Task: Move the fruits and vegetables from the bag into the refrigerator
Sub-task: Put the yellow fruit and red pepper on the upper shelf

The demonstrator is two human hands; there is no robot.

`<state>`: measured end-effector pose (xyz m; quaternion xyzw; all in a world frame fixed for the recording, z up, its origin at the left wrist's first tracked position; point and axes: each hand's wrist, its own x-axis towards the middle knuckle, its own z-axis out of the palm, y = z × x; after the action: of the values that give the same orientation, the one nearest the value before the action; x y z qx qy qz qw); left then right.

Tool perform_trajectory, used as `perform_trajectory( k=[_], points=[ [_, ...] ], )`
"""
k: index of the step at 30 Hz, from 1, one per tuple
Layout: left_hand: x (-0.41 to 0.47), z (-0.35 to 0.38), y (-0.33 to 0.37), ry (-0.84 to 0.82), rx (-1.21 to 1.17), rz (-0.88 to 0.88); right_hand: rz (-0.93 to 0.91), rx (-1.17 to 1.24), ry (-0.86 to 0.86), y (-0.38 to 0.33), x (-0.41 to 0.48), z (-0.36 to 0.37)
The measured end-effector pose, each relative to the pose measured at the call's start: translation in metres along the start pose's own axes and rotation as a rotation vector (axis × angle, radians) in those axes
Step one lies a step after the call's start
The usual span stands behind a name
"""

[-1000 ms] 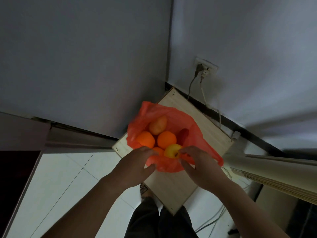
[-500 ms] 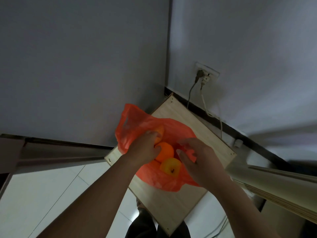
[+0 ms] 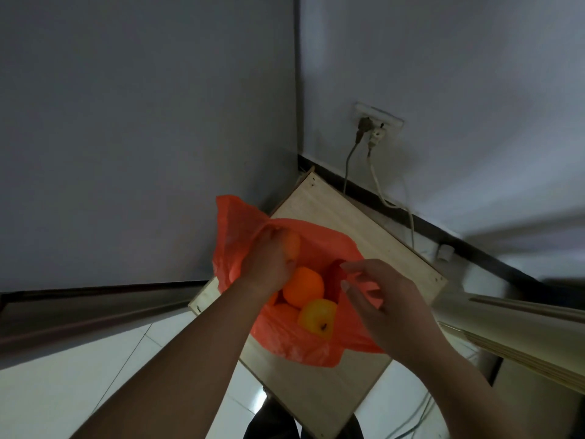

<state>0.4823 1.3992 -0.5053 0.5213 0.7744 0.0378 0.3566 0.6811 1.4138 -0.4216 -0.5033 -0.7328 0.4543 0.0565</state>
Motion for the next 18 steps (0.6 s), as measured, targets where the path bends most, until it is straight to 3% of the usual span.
perform_trajectory(
  k=[4,10,18],
  points=[
    [0.007,0.004,-0.003,0.009,0.014,-0.045,0.011,0.006,-0.005,0.009,0.0,0.003],
    [-0.014,-0.012,0.002,0.056,-0.034,0.057,0.017,-0.007,-0.001,0.009,-0.005,-0.001],
    [-0.095,-0.026,0.003,0.027,-0.362,0.01,-0.013,-0.036,-0.027,-0.017,-0.007,0.007]
  ],
)
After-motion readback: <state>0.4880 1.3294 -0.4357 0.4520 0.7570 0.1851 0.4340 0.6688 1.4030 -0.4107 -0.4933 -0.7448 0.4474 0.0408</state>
